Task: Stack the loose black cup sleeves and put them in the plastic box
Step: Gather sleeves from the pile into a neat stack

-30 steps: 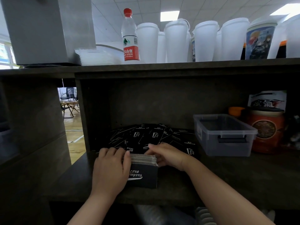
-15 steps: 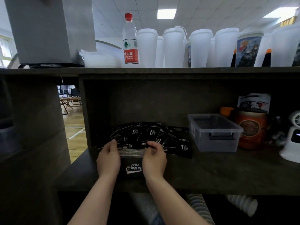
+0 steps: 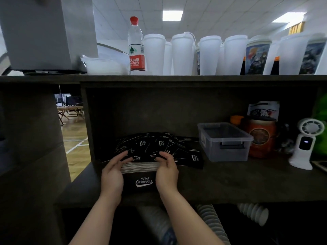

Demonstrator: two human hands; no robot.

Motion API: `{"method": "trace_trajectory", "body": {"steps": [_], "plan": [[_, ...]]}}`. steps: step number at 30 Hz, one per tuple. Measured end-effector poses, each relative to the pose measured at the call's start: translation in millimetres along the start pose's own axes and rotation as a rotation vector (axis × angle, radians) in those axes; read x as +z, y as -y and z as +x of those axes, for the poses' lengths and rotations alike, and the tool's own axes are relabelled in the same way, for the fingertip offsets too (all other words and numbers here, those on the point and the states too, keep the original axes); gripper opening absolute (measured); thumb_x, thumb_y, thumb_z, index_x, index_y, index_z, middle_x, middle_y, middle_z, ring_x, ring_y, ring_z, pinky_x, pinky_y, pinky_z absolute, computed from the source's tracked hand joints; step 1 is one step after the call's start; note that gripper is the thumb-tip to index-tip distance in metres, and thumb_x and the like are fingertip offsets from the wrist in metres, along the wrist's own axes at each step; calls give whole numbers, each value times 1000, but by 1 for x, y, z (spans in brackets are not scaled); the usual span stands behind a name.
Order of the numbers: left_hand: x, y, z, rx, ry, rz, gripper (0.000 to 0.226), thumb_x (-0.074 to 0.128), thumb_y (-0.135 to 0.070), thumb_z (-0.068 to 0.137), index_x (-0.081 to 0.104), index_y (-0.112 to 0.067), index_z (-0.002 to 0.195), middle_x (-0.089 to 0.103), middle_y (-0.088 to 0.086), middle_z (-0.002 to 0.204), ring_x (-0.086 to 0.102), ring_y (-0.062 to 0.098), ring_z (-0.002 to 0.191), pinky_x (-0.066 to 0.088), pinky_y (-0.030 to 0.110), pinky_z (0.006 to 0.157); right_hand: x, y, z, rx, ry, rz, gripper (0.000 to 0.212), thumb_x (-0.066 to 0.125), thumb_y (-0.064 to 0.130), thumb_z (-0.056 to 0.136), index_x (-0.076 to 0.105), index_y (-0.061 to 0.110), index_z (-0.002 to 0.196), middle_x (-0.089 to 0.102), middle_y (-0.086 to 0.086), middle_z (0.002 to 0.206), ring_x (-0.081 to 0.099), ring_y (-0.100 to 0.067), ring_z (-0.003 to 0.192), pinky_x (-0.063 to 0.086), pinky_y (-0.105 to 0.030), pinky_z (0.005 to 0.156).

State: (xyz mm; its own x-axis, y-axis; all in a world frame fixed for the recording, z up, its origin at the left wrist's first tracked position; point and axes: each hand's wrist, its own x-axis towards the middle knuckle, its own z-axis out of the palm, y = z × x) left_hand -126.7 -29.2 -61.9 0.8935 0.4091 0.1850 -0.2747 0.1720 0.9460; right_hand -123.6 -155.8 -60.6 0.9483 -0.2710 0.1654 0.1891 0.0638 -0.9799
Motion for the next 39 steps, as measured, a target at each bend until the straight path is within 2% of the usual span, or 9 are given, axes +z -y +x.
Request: {"method": "trace_trajectory", "body": {"steps": [10,15,17,20,23,31,34,37,39], "plan": [[1,6,5,64,14,176,35,38,-7,102,65,-27,112,66,-6,118,59,17,113,45,41,101,-15,-3,8,-14,241,52,41,35,7,102,48,38,126,53,12,129,47,-2,121,39,-26,106],[3,-2,2,-64,29,69,30,38,-22,103,64,-21,119,70,1,111,64,19,103,50,35,81,-19,-6,9,32,300,93,31,40,17,103,53,39,120,61,12,119,56,-6,111,46,-32,101],[5,-3,-1,-65,17,134,37,36,-30,104,72,-19,105,74,3,99,67,22,95,52,37,77,-15,-8,5,27,177,119,23,44,21,102,61,35,106,65,9,107,60,-7,101,50,-32,93],[9,-1,-4,-9,-79,206,57,34,-42,103,75,-13,75,73,8,84,67,27,87,52,46,85,-10,-8,0,-170,-65,23,26,46,19,100,66,27,85,67,8,79,60,2,76,44,-16,70],[16,2,-7,39,-143,193,63,31,-40,103,72,-7,68,71,10,81,65,29,87,49,47,88,-15,-5,-6,-298,-101,-70,32,42,15,101,63,23,78,62,-1,70,55,-2,62,41,-15,56],[57,-2,-11,271,17,354,59,28,-38,104,70,-17,69,69,-2,71,61,2,70,43,23,68,-69,10,38,-665,5,-423,56,24,48,99,70,30,72,66,10,71,63,-3,75,44,-13,68],[69,15,-8,243,142,525,51,29,-37,103,69,-21,75,66,-6,74,60,3,76,39,17,67,-86,3,48,-665,-42,-578,58,21,45,102,67,29,71,63,14,70,61,1,74,38,-5,66],[72,25,-5,246,180,608,45,32,-36,102,68,-24,78,66,-7,77,59,1,76,38,16,65,-93,-4,50,-531,16,-633,61,15,49,99,66,26,74,62,12,72,59,-1,76,40,-11,66],[70,25,-6,247,175,604,43,33,-35,102,68,-25,79,67,-6,77,59,-2,73,36,13,61,-94,0,47,-623,43,-816,68,9,55,99,65,24,76,61,10,72,57,-6,72,43,-16,67]]}}
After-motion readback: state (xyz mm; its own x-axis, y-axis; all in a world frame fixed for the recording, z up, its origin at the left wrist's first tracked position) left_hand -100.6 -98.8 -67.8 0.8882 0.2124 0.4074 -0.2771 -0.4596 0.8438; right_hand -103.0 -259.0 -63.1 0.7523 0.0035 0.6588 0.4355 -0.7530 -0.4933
